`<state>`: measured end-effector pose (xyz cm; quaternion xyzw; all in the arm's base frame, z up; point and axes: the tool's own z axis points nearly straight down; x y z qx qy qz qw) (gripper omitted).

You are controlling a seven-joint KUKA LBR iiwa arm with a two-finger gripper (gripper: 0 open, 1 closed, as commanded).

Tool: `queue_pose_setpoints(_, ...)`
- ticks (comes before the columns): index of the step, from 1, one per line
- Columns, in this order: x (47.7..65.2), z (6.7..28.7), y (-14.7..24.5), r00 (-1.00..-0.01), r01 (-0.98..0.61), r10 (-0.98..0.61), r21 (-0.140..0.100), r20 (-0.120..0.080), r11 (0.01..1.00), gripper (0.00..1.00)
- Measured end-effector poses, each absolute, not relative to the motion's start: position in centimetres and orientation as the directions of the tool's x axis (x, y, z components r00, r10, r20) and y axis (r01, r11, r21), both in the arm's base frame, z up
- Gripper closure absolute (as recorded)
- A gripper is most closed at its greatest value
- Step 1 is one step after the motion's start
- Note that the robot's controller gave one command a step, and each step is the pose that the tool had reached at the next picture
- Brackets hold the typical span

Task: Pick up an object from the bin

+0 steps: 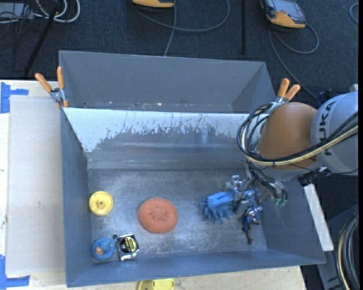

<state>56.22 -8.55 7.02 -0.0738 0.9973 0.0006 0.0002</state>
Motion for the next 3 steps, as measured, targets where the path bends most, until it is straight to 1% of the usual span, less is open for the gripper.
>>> queue_pose_setpoints(1,56.2,7.0,-8.4,-0.989,-0.145,-0.145,0.001,-0.001,0.989,1.0)
queue_pose_setpoints(2,56.1,7.4,-8.3,-0.989,-0.145,-0.145,0.003,0.004,0.989,1.0)
queue_pose_setpoints(3,55.9,9.6,-8.3,-0.99,-0.144,-0.144,0.004,0.009,0.99,1.0)
